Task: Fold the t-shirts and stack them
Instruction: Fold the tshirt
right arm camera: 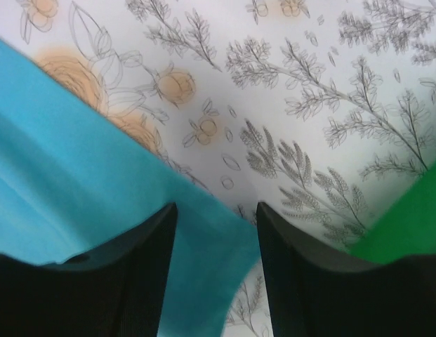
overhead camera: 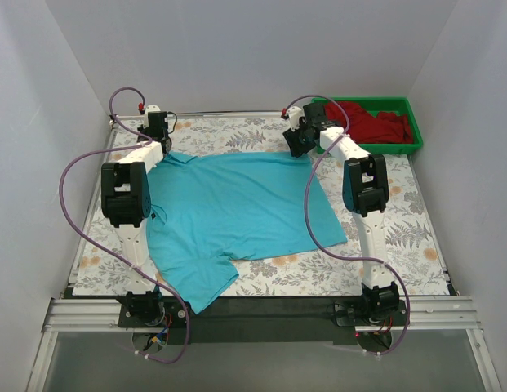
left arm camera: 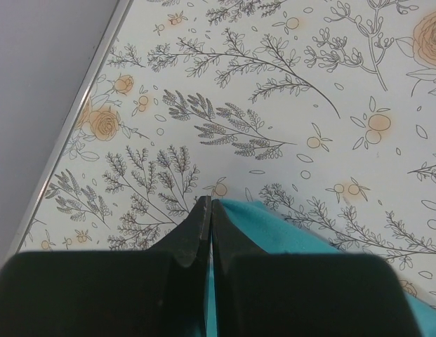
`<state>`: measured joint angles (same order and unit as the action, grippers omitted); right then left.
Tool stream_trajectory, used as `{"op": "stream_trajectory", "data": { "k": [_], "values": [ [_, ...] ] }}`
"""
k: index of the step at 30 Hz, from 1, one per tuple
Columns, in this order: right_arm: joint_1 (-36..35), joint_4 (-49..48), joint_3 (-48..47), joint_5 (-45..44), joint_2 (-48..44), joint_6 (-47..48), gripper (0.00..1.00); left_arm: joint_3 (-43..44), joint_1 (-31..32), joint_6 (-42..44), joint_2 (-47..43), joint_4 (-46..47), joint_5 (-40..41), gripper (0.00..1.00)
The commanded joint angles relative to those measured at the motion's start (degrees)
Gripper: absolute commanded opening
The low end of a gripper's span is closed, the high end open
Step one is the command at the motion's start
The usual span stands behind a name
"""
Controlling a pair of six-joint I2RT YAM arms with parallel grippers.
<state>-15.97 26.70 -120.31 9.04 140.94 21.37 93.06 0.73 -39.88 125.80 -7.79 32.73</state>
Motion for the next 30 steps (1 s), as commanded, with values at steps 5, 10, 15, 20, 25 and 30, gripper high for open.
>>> {"op": "stream_trajectory", "data": {
  "k": [5,10,15,20,25,30],
  "values": [
    [0.76,1.60,2.27,1.51,-1.38,2.28,0.49,1.07,0.50,-0.29,-3.45,-0.82,-0.12,0.00],
    [0.67,2.39,1.92,0.46,-0.58,2.28,0.38,0.81,0.59,-0.38,-3.54,-1.00,-0.03,0.00],
    [0.67,2.48,2.36,-0.34,-0.93,2.72,0.05,0.99,0.67,-0.38,-3.54,-1.08,0.14,0.00],
    [0.76,2.22,0.43,-1.39,-1.20,3.16,0.01,1.51,0.67,-0.46,-3.54,-1.17,-0.30,0.00],
    [0.67,-3.31,-0.72,-7.45,-2.34,2.80,0.01,3.53,0.85,-0.99,-3.19,-1.44,-1.26,0.00],
    [0.67,-13.06,3.15,-12.90,-6.38,3.59,0.01,7.04,0.85,-1.43,-3.10,-1.96,-1.44,0.00]
  ]
}}
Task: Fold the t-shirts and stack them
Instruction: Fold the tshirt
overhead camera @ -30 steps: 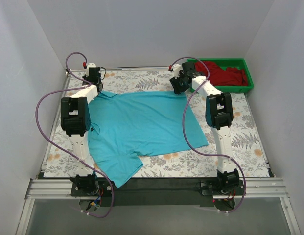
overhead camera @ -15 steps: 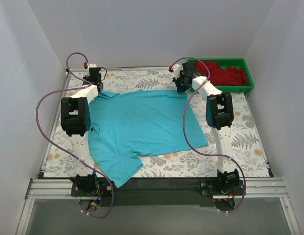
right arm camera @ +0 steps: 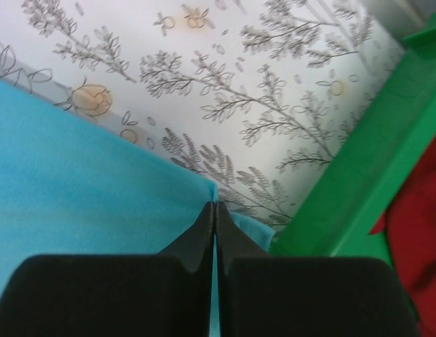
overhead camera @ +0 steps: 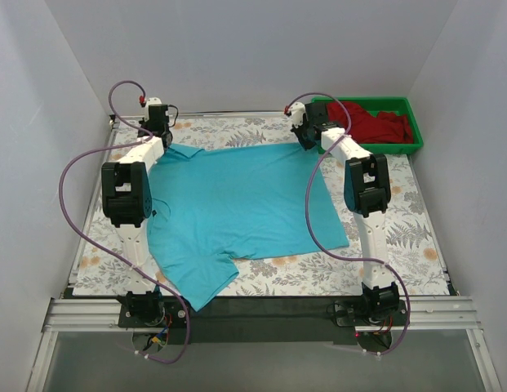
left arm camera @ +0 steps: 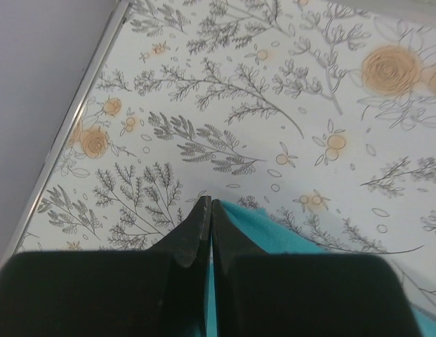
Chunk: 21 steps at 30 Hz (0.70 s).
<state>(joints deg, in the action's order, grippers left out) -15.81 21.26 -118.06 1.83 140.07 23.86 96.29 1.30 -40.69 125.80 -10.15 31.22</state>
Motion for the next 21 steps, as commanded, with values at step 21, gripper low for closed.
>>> {"op": "stream_trajectory", "data": {
  "k": [21],
  "values": [
    [-0.01,-9.92,11.88,-8.51,-15.70,1.72,0.01,-0.93,0.98,-8.96,-16.01,-8.65,-6.96,0.00]
  ]
}}
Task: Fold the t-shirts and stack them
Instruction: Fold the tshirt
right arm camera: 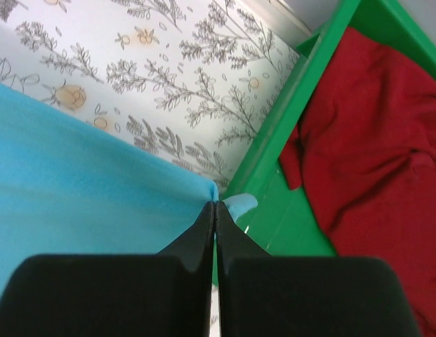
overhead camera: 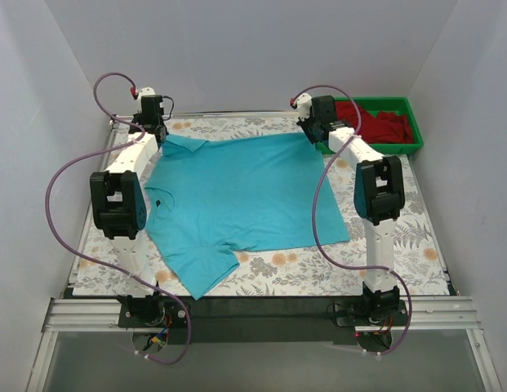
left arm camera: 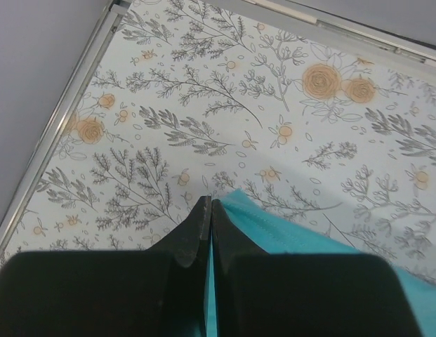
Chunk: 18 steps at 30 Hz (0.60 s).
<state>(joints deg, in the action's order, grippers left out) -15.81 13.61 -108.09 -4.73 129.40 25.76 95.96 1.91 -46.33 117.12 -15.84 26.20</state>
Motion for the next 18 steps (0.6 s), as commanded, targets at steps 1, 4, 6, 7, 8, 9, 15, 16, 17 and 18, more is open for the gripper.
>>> {"op": "stream_trajectory", "data": {
  "k": [1,4,6,7,8,9,15,16,17,18],
  "values": [
    [-0.09,-2.27,2.88,-1.86,-6.52,-0.36,0.01,-0.51,0.37,-4.12,-8.13,-5.67,-2.11,0.00],
    [-0.44,-2.27,6.74,-1.42,-9.51,-1.32,0.01,-1.56,0.37,-7.28,-10.85,-10.68,-2.03,0.00],
    [-0.71,-2.27,9.99,-0.98,-10.92,-2.11,0.01,-3.40,0.37,-8.69,-13.66,-11.76,-2.02,0.00],
    [-0.80,-2.27,11.14,-0.98,-12.23,-2.38,0.01,-5.59,0.37,-9.22,-14.54,-12.37,-2.11,0.00],
    [-1.15,-2.27,12.19,-1.07,-12.85,-2.90,0.01,-6.57,0.37,-9.74,-16.38,-12.73,-2.72,0.00],
    [-1.24,-2.27,14.29,-1.59,-13.56,-3.25,0.01,-7.80,0.37,-10.36,-17.18,-12.99,-3.42,0.00],
    [-1.59,-2.36,20.02,-4.22,-16.02,-7.11,0.01,-15.27,0.37,-14.93,-22.28,-15.10,-7.47,0.00],
    [-1.59,-2.44,21.16,-4.58,-16.29,-7.47,0.01,-16.06,0.37,-15.89,-22.63,-15.28,-8.34,0.00],
    [-1.59,-2.36,21.78,-4.85,-16.38,-8.09,0.01,-17.03,0.37,-16.51,-22.99,-15.71,-8.70,0.00],
    [-1.59,-2.36,22.22,-5.11,-16.55,-8.53,0.01,-17.56,0.46,-17.13,-23.34,-16.15,-9.05,0.00]
  ]
}}
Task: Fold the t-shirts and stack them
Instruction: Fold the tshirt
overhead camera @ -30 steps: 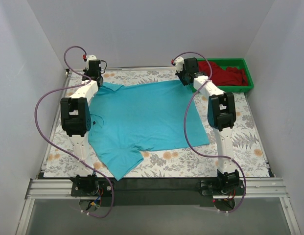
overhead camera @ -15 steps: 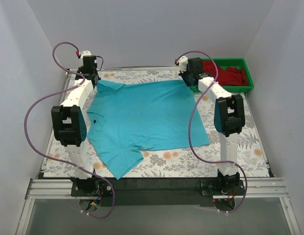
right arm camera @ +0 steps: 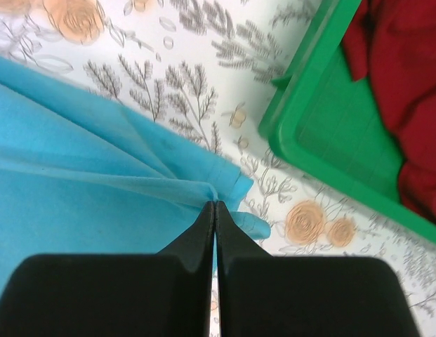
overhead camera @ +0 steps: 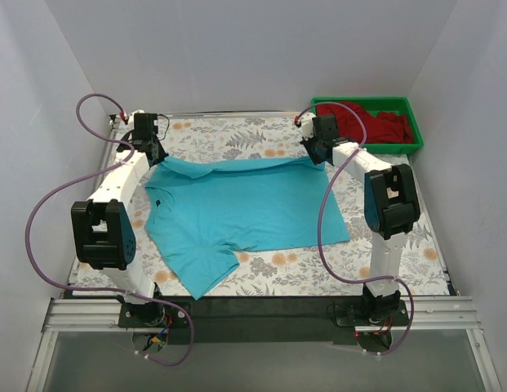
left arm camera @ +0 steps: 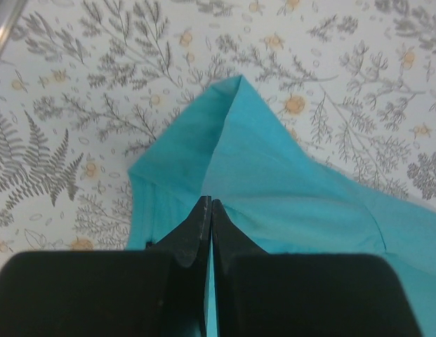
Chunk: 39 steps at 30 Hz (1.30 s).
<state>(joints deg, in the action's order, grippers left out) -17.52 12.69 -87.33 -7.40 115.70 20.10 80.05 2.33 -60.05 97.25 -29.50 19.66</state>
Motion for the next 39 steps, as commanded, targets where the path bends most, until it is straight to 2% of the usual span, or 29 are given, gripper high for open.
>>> {"op": "stream_trajectory", "data": {
  "k": [1,6,13,18,25,30,39],
  "values": [
    [0.12,-1.44,2.07,-2.62,-3.46,-3.74,0.01,-2.09,0.05,-3.93,-4.17,-3.63,-2.96,0.00],
    [0.20,-1.44,4.45,-3.23,-6.01,-5.16,0.01,-4.02,0.05,-8.49,-7.25,-7.93,-1.91,0.00],
    [0.20,-1.35,4.89,-3.24,-6.98,-5.68,0.01,-10.16,0.05,-15.00,-14.98,-8.56,-4.01,0.00],
    [0.12,-1.35,5.33,-2.36,-6.72,-6.12,0.01,-17.02,0.05,-17.64,-18.76,-6.11,-7.52,0.00],
    [0.12,-1.35,5.77,-2.53,-4.96,-7.35,0.01,-25.73,0.13,-21.95,-19.64,-2.41,-12.89,0.00],
    [0.12,-1.35,7.43,-1.30,-4.78,-8.67,0.01,-30.29,0.13,-24.85,-21.84,-0.83,-12.81,0.00],
    [0.12,-1.35,13.23,-2.79,-6.10,-11.13,0.02,-32.94,0.13,-25.99,-25.18,-0.56,-9.90,0.00]
  ]
}}
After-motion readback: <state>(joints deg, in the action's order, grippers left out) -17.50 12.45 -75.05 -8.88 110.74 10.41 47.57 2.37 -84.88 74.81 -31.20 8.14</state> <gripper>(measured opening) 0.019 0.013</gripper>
